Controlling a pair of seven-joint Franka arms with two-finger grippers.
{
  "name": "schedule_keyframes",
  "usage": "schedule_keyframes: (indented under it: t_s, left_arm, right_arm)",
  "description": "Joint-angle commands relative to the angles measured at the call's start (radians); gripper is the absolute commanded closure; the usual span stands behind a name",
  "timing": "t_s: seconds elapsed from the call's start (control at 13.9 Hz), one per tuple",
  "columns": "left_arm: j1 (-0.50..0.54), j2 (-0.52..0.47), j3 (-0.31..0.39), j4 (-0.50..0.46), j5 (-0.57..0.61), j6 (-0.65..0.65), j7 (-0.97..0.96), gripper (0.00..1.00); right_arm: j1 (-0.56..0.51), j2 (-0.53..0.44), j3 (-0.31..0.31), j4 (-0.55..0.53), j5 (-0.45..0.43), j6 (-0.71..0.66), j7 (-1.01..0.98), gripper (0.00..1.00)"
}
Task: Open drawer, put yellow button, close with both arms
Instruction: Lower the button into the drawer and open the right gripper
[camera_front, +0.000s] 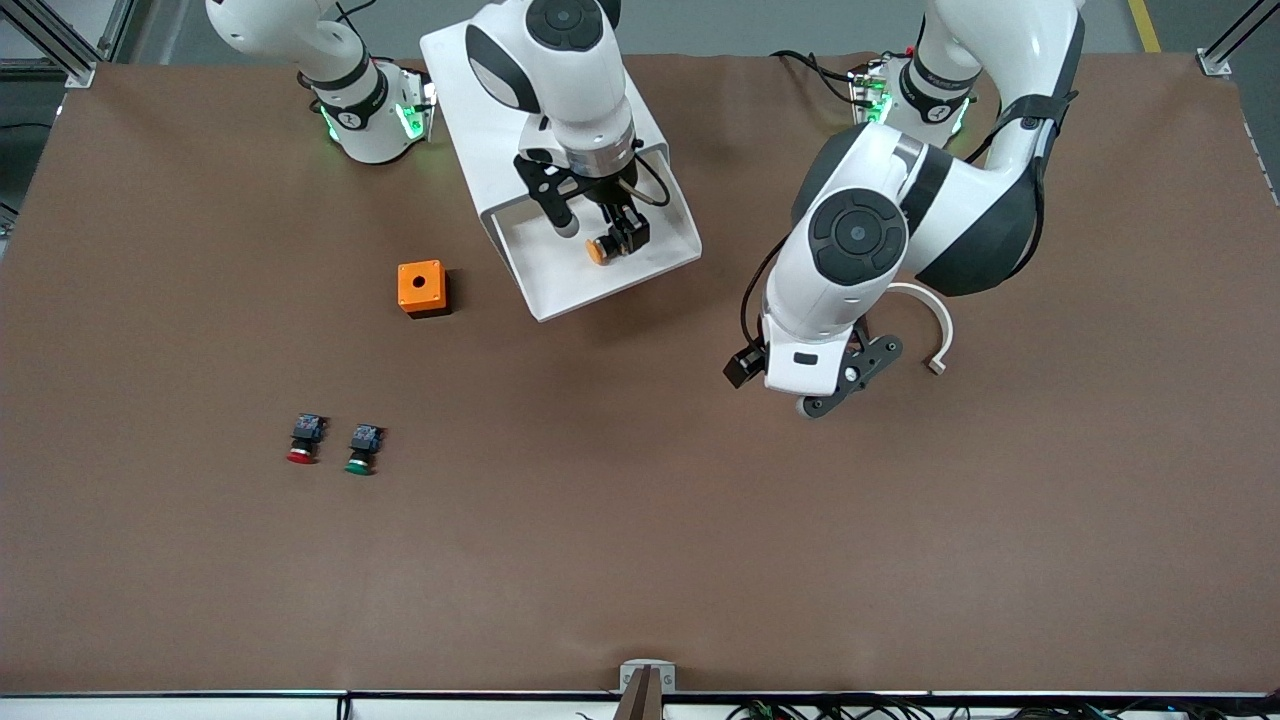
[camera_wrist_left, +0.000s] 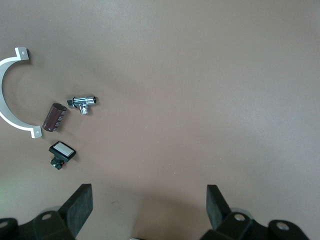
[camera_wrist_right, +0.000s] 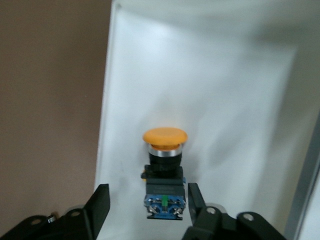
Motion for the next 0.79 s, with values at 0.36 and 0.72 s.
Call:
schedule_keyframes:
  t_s: [0.36, 0.72]
  left_arm:
    - [0.005, -0.007, -0.003, 0.0, 0.005, -0.009, 0.004, 0.0]
    - [0.009, -0.009, -0.003, 0.005, 0.016, -0.008, 0.007, 0.0]
  right_arm:
    - [-0.355, -0.013, -0.005, 0.225, 0.001, -0.375, -0.765, 0.0]
    - [-0.645, -0.02, -0.007, 0.224, -0.013, -0.412, -1.361, 0.0]
